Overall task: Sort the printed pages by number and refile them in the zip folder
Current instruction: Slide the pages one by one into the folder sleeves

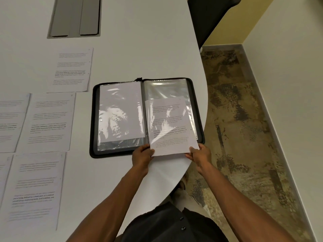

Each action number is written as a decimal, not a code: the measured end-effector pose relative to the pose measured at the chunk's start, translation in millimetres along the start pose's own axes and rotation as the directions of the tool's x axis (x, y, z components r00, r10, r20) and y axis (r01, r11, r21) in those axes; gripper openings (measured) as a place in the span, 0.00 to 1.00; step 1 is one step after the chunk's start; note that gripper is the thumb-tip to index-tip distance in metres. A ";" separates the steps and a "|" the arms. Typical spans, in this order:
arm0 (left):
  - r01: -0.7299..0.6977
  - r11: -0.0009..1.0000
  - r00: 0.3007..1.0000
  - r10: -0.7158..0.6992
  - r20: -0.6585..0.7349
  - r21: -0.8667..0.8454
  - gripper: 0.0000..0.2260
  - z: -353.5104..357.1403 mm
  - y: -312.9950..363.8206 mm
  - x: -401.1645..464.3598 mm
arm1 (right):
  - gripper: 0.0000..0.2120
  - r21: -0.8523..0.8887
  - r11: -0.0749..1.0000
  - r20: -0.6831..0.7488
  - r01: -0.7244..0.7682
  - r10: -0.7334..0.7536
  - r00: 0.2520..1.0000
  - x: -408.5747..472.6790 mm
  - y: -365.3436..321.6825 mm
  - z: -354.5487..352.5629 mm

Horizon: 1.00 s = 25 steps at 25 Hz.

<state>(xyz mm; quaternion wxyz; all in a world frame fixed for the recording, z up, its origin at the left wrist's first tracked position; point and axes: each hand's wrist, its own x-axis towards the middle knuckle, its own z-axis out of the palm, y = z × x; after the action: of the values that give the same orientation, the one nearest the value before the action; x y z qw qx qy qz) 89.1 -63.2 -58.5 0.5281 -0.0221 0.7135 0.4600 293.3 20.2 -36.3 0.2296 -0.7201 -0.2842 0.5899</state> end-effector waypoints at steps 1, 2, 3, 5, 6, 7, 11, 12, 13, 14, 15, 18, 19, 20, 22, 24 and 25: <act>-0.145 0.970 0.988 0.151 -0.014 0.194 0.16 0.8 -1.4 -2.5 | 0.17 -0.183 0.974 -0.043 0.130 -0.140 0.989 1.3 4.6 -2.8; -0.282 0.880 0.954 0.299 0.017 0.382 0.15 1.8 -4.1 -6.1 | 0.24 -0.409 0.866 -0.037 0.288 -0.331 0.943 1.9 11.5 -6.9; -0.394 0.771 0.906 0.417 0.071 0.500 0.15 3.1 -8.1 -9.7 | 0.31 -0.606 0.659 0.062 0.445 -0.519 0.852 3.4 20.4 -11.8; -0.524 0.623 0.829 0.529 0.181 0.581 0.13 4.1 -19.8 -11.7 | 0.39 -0.780 0.073 0.412 0.622 -0.688 0.597 4.3 33.0 -19.0; -0.542 0.594 0.816 0.540 0.205 0.594 0.11 3.9 -24.0 -11.0 | 0.40 -0.764 -0.157 0.554 0.625 -0.657 0.512 6.0 36.6 -18.5; -0.545 0.591 0.815 0.540 0.210 0.595 0.11 3.9 -26.6 -9.6 | 0.41 -0.737 -0.292 0.636 0.610 -0.606 0.478 8.1 38.6 -15.9; -0.537 0.607 0.815 0.552 0.175 0.586 0.11 6.8 -26.0 -6.6 | 0.35 -0.687 -0.428 0.724 0.587 -0.472 0.503 20.0 37.5 -4.6; -0.530 0.612 0.820 0.546 0.171 0.587 0.12 6.4 -22.5 -8.7 | 0.33 -0.679 -0.438 0.733 0.590 -0.455 0.506 20.9 35.7 -2.8; -0.534 0.591 0.817 0.544 0.189 0.604 0.13 5.9 -20.4 -11.1 | 0.31 -0.681 -0.430 0.731 0.593 -0.442 0.519 21.0 33.2 -1.8; -0.577 0.479 0.771 0.586 0.249 0.661 0.17 4.5 -20.5 -11.4 | 0.29 -0.686 -0.417 0.726 0.596 -0.435 0.532 21.0 31.0 -1.4; -0.646 0.258 0.667 0.649 0.366 0.719 0.20 2.4 -22.4 -9.5 | 0.27 -0.689 -0.407 0.723 0.600 -0.436 0.536 21.2 29.9 -1.1; -0.706 -0.373 0.394 0.499 0.772 0.602 0.27 0.2 -33.6 6.9 | 0.25 -0.702 -0.392 0.711 0.595 -0.432 0.554 21.4 30.5 1.9; -0.718 -0.425 0.380 0.424 0.822 0.552 0.27 1.3 -34.5 12.0 | 0.25 -0.709 -0.383 0.704 0.592 -0.427 0.567 21.9 31.5 3.4; -0.734 -0.425 0.381 0.388 0.839 0.530 0.28 2.3 -32.6 16.2 | 0.24 -0.721 -0.370 0.693 0.586 -0.421 0.585 22.5 32.0 4.9; -0.741 -0.398 0.409 0.372 0.833 0.541 0.30 2.5 -23.5 23.2 | 0.22 -0.737 -0.349 0.675 0.579 -0.429 0.600 23.3 28.5 8.9; -0.735 -0.399 0.416 0.373 0.830 0.548 0.30 4.3 -14.8 27.1 | 0.19 -0.724 -0.331 0.684 0.606 -0.460 0.567 21.8 24.5 11.7; -0.732 -0.414 0.418 0.354 0.837 0.541 0.30 6.3 -13.6 29.5 | 0.19 -0.709 -0.325 0.696 0.626 -0.467 0.546 19.5 24.3 11.9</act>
<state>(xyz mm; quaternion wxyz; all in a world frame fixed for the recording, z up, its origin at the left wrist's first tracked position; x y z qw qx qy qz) 87.8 -53.3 -90.1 0.1532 0.7743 0.6123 0.0464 287.7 15.6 -68.9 -0.0827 -0.3982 -0.9094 0.0872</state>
